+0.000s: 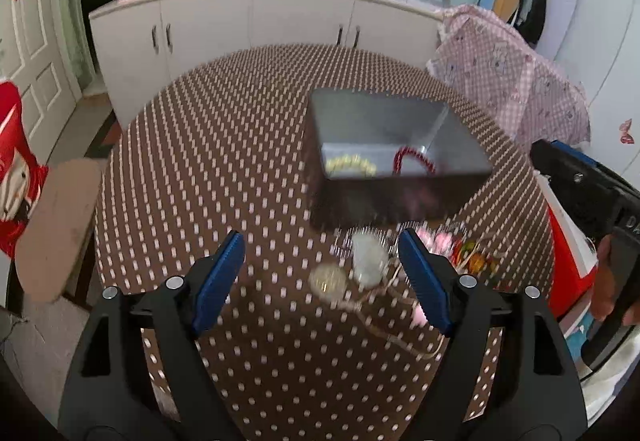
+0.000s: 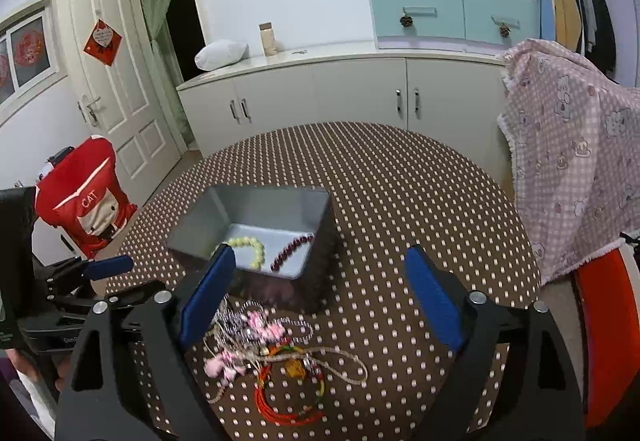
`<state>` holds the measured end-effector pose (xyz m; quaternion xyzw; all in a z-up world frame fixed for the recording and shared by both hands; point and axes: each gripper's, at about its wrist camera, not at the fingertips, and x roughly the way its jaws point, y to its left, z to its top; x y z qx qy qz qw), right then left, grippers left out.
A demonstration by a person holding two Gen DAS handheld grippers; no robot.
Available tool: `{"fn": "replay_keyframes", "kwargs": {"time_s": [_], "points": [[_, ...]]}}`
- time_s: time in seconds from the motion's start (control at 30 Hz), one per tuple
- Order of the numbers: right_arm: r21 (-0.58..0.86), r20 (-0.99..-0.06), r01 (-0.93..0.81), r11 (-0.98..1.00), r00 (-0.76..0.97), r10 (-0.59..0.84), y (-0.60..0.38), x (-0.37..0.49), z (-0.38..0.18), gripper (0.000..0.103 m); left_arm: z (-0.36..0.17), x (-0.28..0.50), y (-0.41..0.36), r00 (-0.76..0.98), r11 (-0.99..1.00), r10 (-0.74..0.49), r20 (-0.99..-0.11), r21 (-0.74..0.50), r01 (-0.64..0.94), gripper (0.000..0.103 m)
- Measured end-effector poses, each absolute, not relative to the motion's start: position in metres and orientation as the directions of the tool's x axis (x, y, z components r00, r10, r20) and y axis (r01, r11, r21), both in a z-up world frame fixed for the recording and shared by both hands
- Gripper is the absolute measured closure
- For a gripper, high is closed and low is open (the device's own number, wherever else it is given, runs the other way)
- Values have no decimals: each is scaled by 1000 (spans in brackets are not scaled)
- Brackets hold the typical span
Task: Organize jewelry
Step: 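Move the left gripper back to the pile and grasp the silver pendant, then grasp the pale green jade pendant with the right gripper while the left holds the silver pendant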
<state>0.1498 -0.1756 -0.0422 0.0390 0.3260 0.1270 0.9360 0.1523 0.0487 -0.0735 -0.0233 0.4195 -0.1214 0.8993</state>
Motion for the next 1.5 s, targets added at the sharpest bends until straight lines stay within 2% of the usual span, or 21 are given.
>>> {"fn": "replay_keyframes", "kwargs": {"time_s": [0.23, 0.4, 0.47, 0.53, 0.57, 0.67, 0.93, 1.23, 1.5], "points": [[169, -636, -190, 967, 729, 254, -174, 133, -65, 17, -102, 146, 47, 585, 964, -256, -769, -158, 213, 25], [177, -642, -180, 968, 724, 252, -173, 126, -73, 17, -114, 144, 40, 614, 975, -195, -765, -81, 209, 28], [177, -646, -180, 967, 720, 253, -171, 124, -76, 17, -115, 142, 36, 633, 975, -177, -753, -49, 215, 36], [174, -650, -185, 967, 716, 254, -170, 123, -79, 17, -115, 139, 33, 650, 976, -161, -743, -23, 215, 61], [173, -651, -184, 967, 715, 253, -169, 121, -80, 17, -116, 138, 32, 667, 980, -128, -734, 12, 201, 66], [177, -656, -182, 967, 710, 254, -169, 122, -82, 17, -116, 137, 34, 676, 978, -134, -724, 12, 206, 77], [181, -658, -185, 966, 707, 259, -167, 122, -83, 17, -118, 135, 49, 718, 988, -134, -683, -36, 151, 77], [189, -649, -182, 965, 714, 262, -167, 119, -81, 17, -108, 131, 57, 747, 994, -96, -658, -19, 111, 77], [229, -631, -226, 947, 706, 321, -161, 114, -78, 17, -101, 121, 66, 770, 993, -109, -628, -40, 108, 77]]}}
